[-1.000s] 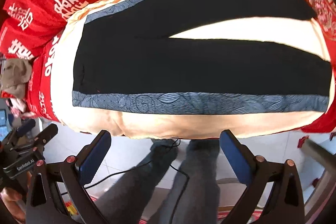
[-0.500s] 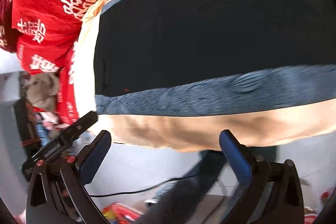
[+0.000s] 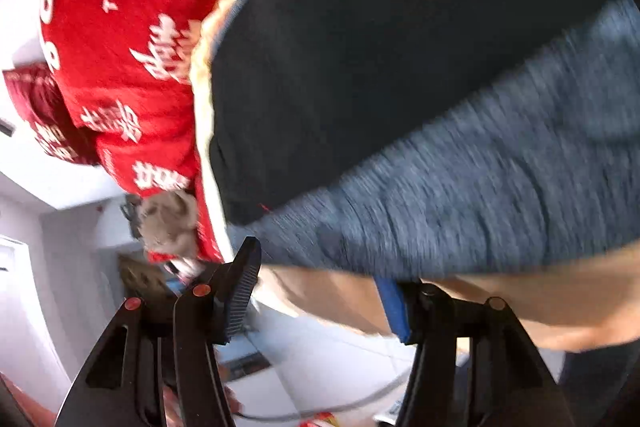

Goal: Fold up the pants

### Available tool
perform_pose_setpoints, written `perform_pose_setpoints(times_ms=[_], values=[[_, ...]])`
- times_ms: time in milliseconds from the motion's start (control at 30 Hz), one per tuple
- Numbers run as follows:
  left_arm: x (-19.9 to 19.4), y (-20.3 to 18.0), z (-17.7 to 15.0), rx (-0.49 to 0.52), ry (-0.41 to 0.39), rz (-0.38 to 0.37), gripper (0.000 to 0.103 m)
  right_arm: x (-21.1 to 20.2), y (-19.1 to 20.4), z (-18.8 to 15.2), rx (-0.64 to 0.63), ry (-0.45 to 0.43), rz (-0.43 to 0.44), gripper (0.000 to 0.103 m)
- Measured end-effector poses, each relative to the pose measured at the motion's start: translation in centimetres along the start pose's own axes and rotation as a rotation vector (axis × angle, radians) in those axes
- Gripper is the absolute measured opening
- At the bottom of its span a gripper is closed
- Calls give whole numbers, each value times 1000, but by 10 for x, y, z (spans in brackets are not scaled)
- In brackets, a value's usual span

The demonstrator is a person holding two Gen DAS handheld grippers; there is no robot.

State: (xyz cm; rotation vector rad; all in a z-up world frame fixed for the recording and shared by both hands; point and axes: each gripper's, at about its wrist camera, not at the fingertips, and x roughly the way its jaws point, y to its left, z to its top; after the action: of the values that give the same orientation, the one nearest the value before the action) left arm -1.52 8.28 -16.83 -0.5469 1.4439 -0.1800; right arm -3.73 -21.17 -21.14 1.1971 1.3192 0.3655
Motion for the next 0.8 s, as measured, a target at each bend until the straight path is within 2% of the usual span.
perform_pose_setpoints(times_ms=[133, 233, 333, 467, 600, 667, 700, 800], values=[[1, -2, 7, -68, -3, -124, 103, -14, 41, 9, -80, -9, 69, 62], [2, -6, 25, -119, -62, -151, 103, -19, 56, 10, -109, 9, 85, 62], [8, -2, 42, -180, -75, -149, 102, -23, 53, 10, -116, 29, 79, 62], [11, -7, 48, -126, -58, -105, 98, -29, 31, 11, -124, 37, -4, 62], [12, -13, 48, -73, -32, -79, 98, -54, -13, 13, -58, -30, -77, 62], [13, -17, 50, -54, -18, -66, 98, -71, -33, 13, -5, -74, -84, 62], [13, -17, 51, -45, -15, -60, 97, -78, -40, 12, 23, -95, -64, 61], [15, -17, 53, -30, 2, -11, 83, -103, -57, 8, 109, -176, -19, 61]])
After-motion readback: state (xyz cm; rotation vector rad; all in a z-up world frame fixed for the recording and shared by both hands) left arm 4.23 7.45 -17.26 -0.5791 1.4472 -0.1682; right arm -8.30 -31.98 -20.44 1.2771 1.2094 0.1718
